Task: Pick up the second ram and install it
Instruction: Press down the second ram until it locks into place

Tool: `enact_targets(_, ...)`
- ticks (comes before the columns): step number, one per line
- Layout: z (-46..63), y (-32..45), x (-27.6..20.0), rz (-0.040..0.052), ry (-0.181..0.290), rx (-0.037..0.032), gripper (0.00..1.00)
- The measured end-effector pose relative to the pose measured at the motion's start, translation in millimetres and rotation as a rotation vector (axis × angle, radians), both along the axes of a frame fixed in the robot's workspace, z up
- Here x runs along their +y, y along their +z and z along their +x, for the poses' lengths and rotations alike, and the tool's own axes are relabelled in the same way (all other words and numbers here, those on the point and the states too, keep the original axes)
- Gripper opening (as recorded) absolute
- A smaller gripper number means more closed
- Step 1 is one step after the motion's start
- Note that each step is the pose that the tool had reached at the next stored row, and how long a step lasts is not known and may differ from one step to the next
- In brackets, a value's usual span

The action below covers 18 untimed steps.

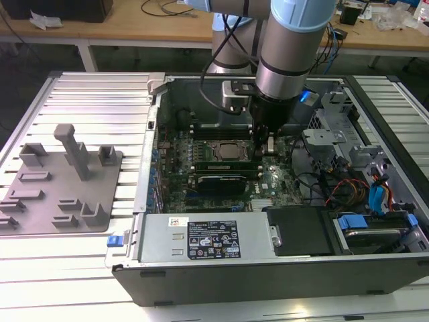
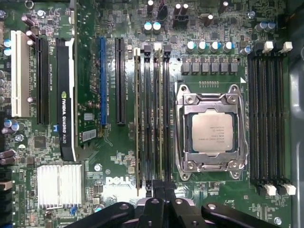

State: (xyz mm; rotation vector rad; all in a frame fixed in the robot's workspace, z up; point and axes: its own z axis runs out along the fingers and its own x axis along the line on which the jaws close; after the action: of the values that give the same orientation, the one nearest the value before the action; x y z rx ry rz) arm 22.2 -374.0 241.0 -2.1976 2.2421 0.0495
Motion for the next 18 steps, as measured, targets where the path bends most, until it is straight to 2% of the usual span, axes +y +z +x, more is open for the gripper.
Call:
enact_targets(2, 0.5, -1.4, 1.4, 0.0, 0.0, 0.0, 0.08)
enact_targets(18, 2.0, -9.7, 1.4, 0.0, 0.0, 0.0, 0.08)
